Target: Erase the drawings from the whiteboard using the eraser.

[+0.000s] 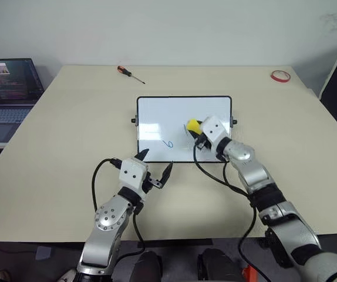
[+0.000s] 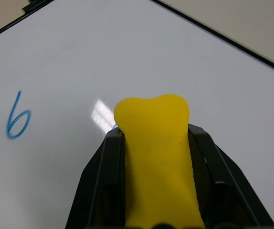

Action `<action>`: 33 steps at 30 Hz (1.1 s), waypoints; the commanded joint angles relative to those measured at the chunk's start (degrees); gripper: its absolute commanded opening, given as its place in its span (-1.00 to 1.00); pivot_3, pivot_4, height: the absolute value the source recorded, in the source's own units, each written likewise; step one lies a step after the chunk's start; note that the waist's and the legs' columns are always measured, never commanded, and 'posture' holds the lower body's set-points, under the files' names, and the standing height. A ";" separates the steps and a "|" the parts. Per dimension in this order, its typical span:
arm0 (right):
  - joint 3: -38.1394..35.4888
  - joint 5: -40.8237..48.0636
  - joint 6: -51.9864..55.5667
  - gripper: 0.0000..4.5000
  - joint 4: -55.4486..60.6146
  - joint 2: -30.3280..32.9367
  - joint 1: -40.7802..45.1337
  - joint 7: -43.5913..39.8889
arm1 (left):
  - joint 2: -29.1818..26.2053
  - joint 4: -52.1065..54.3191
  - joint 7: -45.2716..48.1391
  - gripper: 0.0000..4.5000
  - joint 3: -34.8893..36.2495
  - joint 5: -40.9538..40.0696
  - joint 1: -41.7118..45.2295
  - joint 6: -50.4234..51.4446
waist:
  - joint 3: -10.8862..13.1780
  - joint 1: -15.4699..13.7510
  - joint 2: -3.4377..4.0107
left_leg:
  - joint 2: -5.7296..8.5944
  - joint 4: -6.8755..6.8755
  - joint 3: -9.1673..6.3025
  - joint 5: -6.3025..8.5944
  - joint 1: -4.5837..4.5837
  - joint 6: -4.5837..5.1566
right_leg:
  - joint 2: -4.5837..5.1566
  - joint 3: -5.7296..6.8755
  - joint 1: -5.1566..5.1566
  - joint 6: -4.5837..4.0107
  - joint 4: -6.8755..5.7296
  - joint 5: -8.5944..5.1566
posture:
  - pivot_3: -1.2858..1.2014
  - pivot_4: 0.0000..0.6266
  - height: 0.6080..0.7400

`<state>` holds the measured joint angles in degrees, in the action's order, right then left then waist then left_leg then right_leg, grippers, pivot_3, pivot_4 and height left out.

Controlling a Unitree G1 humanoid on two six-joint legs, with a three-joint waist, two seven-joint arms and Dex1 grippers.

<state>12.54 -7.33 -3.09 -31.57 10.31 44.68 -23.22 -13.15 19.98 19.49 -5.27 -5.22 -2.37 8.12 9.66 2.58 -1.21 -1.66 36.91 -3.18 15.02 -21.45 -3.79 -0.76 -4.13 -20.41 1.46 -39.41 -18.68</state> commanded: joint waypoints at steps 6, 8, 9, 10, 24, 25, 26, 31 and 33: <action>0.19 -0.96 -1.21 -0.42 -3.08 -0.54 1.10 -0.46 | 0.02 2.39 -0.27 1.00 -0.03 -0.09 -0.39 -0.74 | 0.00 0.05 0.00 | -0.02 0.00 -0.07 0.00 -0.59 0.00 | 0.17 0.00 -0.53 0.00 0.03 0.00 | 0.03 -0.52 1.00; 0.35 -0.96 0.22 -0.42 -0.79 0.88 -1.69 -1.98 | 0.06 2.91 -0.48 1.00 -0.08 -0.04 -0.88 -0.61 | -0.01 -0.16 0.00 | -0.01 0.00 -0.09 0.00 -0.59 0.00 | 0.21 0.00 -0.53 0.00 0.04 0.00 | 0.03 -0.52 1.00; 0.29 -0.94 0.93 -0.42 0.48 1.61 -3.10 -2.60 | 0.07 3.11 -0.55 1.00 -0.09 -0.03 -1.07 -0.58 | -0.01 -0.33 0.00 | -0.01 0.00 -0.10 0.00 -0.59 0.00 | 0.22 0.00 -0.52 0.00 0.06 0.00 | 0.03 -0.52 1.00; 0.07 -0.85 1.97 -0.42 1.98 2.55 -4.72 -3.27 | 0.15 3.31 -0.68 1.00 -0.15 0.01 -1.26 -0.52 | -0.01 -0.36 0.00 | 0.00 0.00 -0.11 0.00 -0.57 0.01 | 0.22 0.00 -0.50 0.00 0.06 0.00 | 0.03 -0.52 1.00; -0.15 -0.36 12.63 -0.42 17.24 7.68 -16.05 -6.57 | 0.63 2.79 -1.20 1.00 -0.92 -0.06 -0.09 -0.34 | -0.02 -0.66 -0.01 | 0.01 0.01 -0.13 0.00 0.05 0.00 | 0.05 0.02 0.25 0.03 0.32 -0.01 | 0.03 -0.52 1.00; -0.01 -0.38 12.80 -0.42 17.25 7.34 -15.67 -6.44 | 0.65 2.69 -1.20 1.00 -0.94 -0.06 0.06 -0.32 | -0.02 -0.65 -0.01 | 0.01 0.01 -0.13 0.00 0.05 0.00 | 0.05 0.02 0.25 0.03 0.32 -0.01 | 0.03 -0.52 1.00; 0.14 -0.33 12.87 -0.42 17.02 6.89 -15.11 -6.38 | 0.67 2.60 -1.20 1.00 -0.96 -0.06 0.18 -0.31 | -0.02 -0.65 -0.01 | 0.01 0.01 -0.13 0.00 0.05 0.00 | 0.05 0.02 0.25 0.03 0.33 -0.01 | 0.03 -0.52 1.00; 1.63 -0.88 11.23 -0.42 10.78 1.95 -7.88 -5.40 | 0.76 2.22 -1.21 1.00 -1.08 -0.02 0.57 -0.39 | -0.01 0.81 -0.01 | 0.01 0.00 -0.06 0.00 0.10 0.00 | -0.03 -0.01 0.24 0.00 0.33 0.02 | 0.03 -0.52 1.00; 1.89 -1.00 9.81 -0.42 6.53 -0.40 -3.67 -4.86 | 0.71 2.18 -1.29 1.00 -0.87 -0.07 0.67 -0.45 | 0.00 0.98 0.01 | 0.01 -0.04 -0.06 0.00 0.19 0.00 | -0.11 -0.02 0.23 -0.01 0.33 0.04 | 0.03 -0.52 1.00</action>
<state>14.12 -7.79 6.66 -21.50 10.76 38.94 -29.09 -12.50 21.06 18.24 -6.45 -5.20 -2.09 8.33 9.66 3.56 -1.20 -1.65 36.85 -3.24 15.02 -21.26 -3.79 -0.88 -4.14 -20.18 1.39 -39.09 -18.61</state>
